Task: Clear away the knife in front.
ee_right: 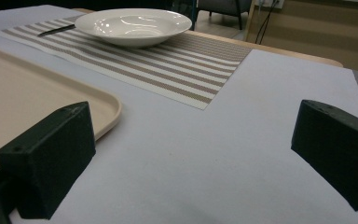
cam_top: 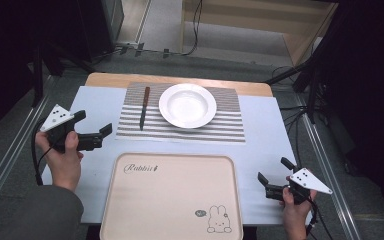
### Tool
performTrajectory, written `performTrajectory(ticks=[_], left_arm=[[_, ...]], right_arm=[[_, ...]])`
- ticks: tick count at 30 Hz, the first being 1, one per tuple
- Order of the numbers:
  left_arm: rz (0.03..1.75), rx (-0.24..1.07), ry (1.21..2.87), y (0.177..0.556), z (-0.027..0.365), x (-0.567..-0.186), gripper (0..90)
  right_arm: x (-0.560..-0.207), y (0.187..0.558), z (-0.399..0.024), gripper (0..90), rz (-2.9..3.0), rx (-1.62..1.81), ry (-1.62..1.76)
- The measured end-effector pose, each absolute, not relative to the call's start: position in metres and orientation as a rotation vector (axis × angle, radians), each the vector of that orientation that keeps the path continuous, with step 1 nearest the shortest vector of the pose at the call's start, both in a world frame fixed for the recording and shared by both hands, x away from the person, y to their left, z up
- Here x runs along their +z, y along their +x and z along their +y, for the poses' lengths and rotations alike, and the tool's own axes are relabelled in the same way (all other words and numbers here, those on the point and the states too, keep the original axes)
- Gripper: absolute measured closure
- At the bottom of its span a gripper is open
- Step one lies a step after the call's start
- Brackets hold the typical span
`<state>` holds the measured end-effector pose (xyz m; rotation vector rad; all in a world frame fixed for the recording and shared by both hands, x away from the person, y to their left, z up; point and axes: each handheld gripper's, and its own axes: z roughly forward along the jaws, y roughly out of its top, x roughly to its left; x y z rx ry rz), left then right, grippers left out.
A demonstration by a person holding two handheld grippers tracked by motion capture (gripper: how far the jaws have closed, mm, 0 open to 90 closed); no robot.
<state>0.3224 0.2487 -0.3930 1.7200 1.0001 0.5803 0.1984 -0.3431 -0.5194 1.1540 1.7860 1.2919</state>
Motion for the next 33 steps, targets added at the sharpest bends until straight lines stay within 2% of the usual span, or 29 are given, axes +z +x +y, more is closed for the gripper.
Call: performTrajectory(ticks=[18,33], left_arm=[[1.024,0.57,1.776,0.382,0.223,-0.396,0.0],[1.103,0.469,1.83,0.451,0.195,-0.408,0.5]], right_arm=[[-0.519,0.199,-0.341,0.0,1.805,1.289,1.127],[-0.52,0.2,-0.338,0.0,1.821,1.263,1.122]])
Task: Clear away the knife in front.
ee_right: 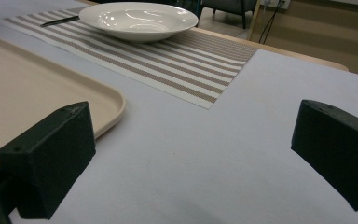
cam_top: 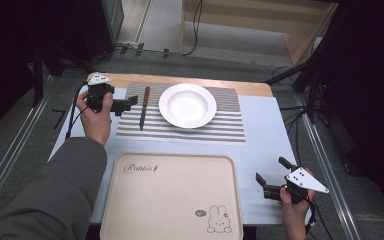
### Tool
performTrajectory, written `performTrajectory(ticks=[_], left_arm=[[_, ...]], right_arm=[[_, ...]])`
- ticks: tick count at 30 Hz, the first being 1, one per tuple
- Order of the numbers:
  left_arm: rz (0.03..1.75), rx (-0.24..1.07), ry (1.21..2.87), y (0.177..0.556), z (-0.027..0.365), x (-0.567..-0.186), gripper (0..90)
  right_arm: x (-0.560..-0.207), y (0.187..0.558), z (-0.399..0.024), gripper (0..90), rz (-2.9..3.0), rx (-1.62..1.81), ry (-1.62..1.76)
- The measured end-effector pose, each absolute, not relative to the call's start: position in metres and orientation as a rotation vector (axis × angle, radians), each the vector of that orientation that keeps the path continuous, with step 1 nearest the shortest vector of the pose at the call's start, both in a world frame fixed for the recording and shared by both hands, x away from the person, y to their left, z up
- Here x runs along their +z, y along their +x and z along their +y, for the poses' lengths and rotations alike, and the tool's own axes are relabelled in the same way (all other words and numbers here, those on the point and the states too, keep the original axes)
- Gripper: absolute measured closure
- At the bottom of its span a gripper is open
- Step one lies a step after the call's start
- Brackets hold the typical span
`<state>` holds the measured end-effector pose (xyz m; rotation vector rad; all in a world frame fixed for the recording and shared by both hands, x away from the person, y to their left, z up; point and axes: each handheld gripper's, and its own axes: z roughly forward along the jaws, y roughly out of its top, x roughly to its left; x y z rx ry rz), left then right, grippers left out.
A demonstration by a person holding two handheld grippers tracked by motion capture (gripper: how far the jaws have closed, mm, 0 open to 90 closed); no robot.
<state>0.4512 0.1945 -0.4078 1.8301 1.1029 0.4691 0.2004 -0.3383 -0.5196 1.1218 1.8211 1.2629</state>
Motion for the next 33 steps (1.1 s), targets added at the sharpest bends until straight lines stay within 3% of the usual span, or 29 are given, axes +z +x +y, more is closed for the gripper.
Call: performTrajectory(ticks=[7,12,24,31,33], left_arm=[[1.192,0.418,1.846,0.474,0.19,-0.417,7.6],[1.289,0.393,1.899,0.493,0.181,-0.422,21.5],[1.397,0.234,2.061,0.521,0.146,-0.446,34.1],[1.455,0.262,2.102,0.531,0.133,-0.456,43.2],[1.481,0.284,2.107,0.535,0.13,-0.46,49.8]], right_arm=[[-0.52,0.201,-0.338,0.0,1.822,1.259,1.12],[-0.52,0.201,-0.337,0.0,1.828,1.248,1.115],[-0.52,0.201,-0.335,0.0,1.836,1.239,1.103],[-0.52,0.201,-0.335,0.0,1.834,1.241,1.103],[-0.52,0.201,-0.335,0.0,1.839,1.238,1.097]])
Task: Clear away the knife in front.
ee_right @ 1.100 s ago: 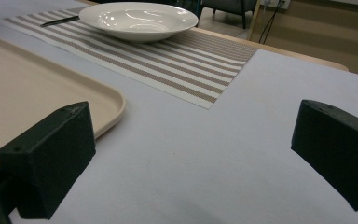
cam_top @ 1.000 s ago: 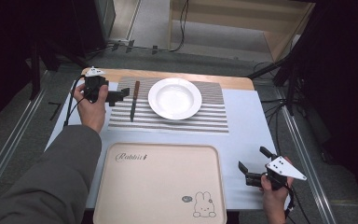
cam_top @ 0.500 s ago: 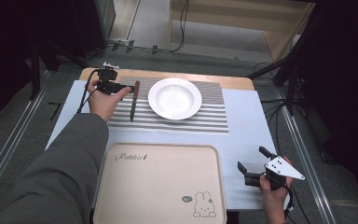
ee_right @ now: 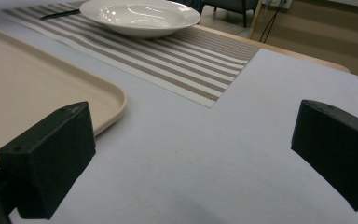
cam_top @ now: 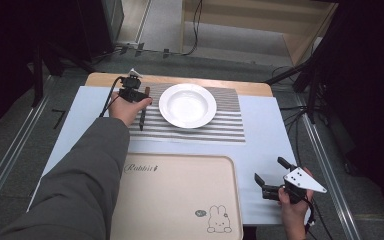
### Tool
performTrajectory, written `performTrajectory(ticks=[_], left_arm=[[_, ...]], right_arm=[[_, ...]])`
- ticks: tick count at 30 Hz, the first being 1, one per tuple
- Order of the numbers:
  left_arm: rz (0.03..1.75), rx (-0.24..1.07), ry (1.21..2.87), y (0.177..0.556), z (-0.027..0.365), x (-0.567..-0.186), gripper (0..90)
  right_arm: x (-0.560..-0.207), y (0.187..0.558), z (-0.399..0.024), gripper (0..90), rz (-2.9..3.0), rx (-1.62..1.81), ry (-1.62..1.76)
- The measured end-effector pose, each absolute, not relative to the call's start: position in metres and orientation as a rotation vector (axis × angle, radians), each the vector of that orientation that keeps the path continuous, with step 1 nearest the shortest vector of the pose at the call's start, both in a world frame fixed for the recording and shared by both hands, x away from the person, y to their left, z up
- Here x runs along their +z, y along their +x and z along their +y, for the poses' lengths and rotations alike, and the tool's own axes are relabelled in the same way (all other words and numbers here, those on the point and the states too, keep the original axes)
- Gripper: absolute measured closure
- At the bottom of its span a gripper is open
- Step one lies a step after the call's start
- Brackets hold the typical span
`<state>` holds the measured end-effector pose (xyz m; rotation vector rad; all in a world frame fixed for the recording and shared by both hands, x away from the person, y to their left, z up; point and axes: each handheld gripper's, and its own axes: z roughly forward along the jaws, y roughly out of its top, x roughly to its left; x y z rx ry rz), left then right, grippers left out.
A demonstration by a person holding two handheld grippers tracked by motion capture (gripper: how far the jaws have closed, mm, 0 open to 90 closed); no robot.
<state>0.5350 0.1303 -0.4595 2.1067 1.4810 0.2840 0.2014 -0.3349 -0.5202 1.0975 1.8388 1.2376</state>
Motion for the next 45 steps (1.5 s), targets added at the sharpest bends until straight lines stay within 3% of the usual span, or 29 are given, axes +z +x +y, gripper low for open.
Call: performTrajectory(ticks=[9,28,29,45], left_arm=[[1.515,0.318,2.092,0.541,0.129,-0.469,66.0],[1.527,0.467,2.159,0.54,0.117,-0.483,72.8],[1.518,0.464,2.162,0.54,0.118,-0.484,75.8],[1.486,0.442,2.153,0.531,0.123,-0.478,76.2]], right_arm=[[-0.52,0.202,-0.334,0.0,1.839,1.234,1.095],[-0.521,0.203,-0.334,0.0,1.844,1.231,1.091],[-0.521,0.203,-0.334,0.0,1.844,1.23,1.091],[-0.521,0.202,-0.336,0.0,1.831,1.25,1.1]])
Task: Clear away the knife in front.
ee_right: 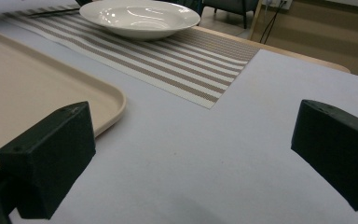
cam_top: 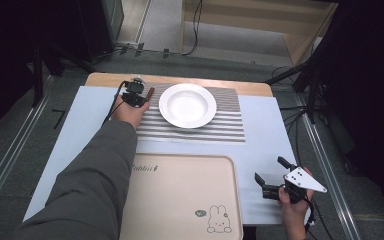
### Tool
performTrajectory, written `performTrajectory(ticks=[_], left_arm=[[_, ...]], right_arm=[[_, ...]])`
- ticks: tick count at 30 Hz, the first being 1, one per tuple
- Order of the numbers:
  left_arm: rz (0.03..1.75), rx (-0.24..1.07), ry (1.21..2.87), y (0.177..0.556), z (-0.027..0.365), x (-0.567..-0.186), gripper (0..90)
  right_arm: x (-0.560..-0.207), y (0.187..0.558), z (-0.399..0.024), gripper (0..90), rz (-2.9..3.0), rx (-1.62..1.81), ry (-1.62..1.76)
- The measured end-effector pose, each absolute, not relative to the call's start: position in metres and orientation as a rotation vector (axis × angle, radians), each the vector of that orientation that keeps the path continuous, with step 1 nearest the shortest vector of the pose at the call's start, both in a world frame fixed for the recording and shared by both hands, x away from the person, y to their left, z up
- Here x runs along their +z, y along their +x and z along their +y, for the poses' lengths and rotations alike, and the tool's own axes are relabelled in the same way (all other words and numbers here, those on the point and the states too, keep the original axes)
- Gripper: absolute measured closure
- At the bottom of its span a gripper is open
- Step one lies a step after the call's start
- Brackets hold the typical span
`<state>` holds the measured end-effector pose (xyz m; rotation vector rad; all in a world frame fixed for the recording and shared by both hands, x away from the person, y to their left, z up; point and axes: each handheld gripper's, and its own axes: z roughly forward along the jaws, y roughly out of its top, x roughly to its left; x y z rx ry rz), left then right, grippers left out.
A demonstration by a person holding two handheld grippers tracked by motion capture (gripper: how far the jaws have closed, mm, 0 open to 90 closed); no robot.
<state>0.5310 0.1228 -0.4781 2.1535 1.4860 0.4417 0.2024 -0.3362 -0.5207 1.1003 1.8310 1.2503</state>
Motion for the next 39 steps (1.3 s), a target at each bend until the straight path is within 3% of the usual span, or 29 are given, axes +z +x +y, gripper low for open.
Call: performTrajectory(ticks=[39], left_arm=[[1.27,0.42,2.145,0.46,0.14,-0.416,76.3]], right_arm=[[-0.521,0.201,-0.337,0.0,1.818,1.251,1.119]])
